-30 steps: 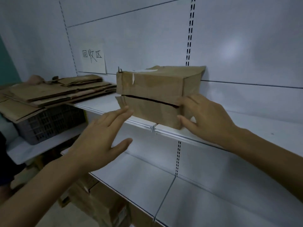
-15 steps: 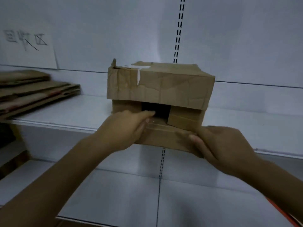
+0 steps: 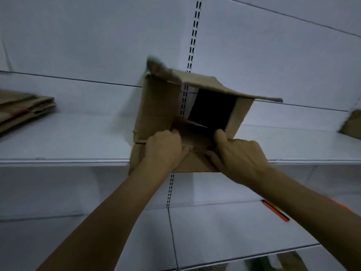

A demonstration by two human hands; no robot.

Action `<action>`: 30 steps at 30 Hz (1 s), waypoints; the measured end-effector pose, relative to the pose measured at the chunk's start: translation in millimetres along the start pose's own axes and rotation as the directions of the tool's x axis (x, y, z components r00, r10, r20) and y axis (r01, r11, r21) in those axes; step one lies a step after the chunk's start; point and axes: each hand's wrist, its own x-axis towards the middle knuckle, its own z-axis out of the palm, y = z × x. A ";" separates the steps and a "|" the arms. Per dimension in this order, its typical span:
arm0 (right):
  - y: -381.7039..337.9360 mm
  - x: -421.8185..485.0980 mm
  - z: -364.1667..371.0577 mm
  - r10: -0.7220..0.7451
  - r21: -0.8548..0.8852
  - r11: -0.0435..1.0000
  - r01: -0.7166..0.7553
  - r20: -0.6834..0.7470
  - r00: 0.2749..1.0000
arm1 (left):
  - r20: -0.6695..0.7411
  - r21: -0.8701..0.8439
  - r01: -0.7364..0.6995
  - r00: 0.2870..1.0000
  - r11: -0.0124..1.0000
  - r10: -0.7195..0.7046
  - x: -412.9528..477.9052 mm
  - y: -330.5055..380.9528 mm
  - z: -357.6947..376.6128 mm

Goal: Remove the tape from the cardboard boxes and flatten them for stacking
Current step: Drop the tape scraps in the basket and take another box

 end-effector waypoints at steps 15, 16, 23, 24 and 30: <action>67.4 -41.7 2.6 0.457 0.760 0.394 -0.518 0.327 0.827 | -0.071 0.066 -0.043 0.996 0.997 0.048 -9.9 -8.4 -8.6; 68.5 -43.1 4.2 0.455 0.779 0.344 -0.525 0.351 0.819 | -0.079 0.050 -0.046 0.996 0.998 0.050 -14.0 -9.4 -8.4; 60.7 -34.8 -5.0 0.419 0.824 0.118 -0.554 0.464 0.780 | -0.225 -0.034 -0.147 0.965 0.989 0.135 -19.1 -12.9 -24.4; 55.6 -31.2 -9.7 0.418 0.837 0.120 -0.533 0.445 0.792 | -0.251 0.024 -0.140 0.958 0.990 0.142 -14.6 -13.4 -28.4; 20.0 -20.9 -37.9 0.378 0.895 0.223 -0.387 0.286 0.880 | -0.287 0.131 -0.019 0.956 0.991 0.057 25.6 -6.3 -43.0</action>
